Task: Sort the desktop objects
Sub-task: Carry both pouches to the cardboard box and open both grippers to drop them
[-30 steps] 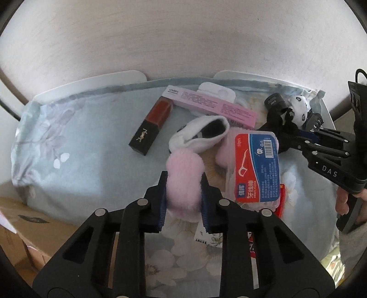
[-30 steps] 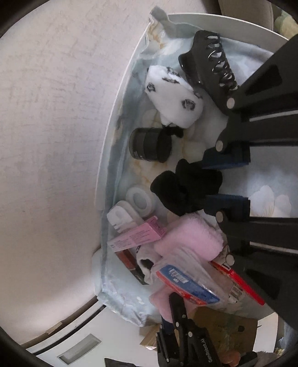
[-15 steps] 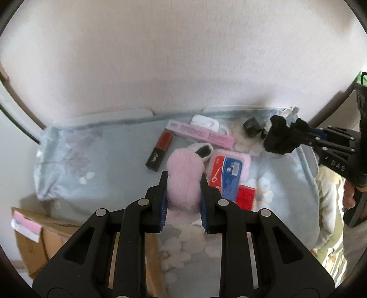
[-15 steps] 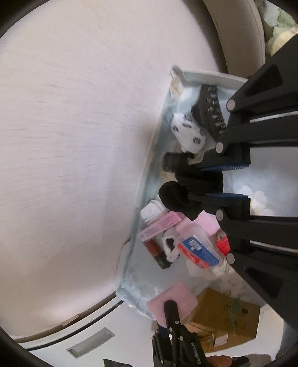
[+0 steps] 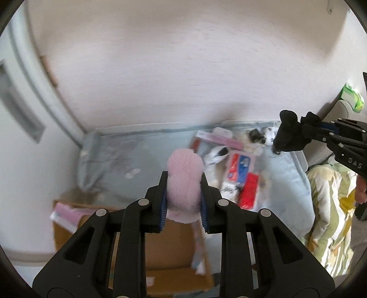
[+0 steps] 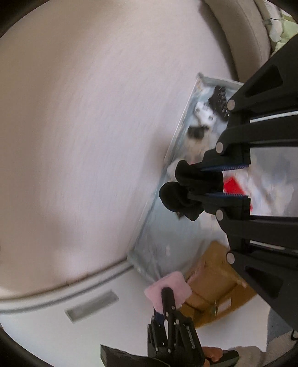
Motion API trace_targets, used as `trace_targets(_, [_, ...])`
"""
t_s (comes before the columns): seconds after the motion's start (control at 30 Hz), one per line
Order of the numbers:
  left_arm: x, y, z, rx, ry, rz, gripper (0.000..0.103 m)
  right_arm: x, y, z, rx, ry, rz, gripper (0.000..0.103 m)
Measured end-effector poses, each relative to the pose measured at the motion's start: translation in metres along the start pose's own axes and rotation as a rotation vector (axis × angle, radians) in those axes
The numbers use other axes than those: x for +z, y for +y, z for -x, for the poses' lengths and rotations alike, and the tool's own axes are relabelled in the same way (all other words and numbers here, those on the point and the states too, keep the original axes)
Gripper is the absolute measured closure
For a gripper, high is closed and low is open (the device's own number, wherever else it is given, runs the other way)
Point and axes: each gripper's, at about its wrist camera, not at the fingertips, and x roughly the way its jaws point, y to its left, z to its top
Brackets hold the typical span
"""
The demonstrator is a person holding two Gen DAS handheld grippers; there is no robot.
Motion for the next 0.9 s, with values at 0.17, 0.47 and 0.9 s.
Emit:
trace_targets(0.17, [-0.024, 0.046, 0.024, 0.046, 0.003, 0.028, 0.082, 0.01, 0.06, -0.001, 0.066, 0.01, 0.077, 0.088])
trace_targets(0.47, [-0.071, 0.11, 0.02, 0.109, 0.063, 0.121, 0.082, 0.008, 0.161, -0.039, 0.177, 0.091, 0.222, 0.088])
trace_targets(0.9, [-0.12, 0.142, -0.014, 0.156, 0.205, 0.153, 0.082, -0.015, 0.22, -0.107, 0.246, 0.259, 0.271, 0.088])
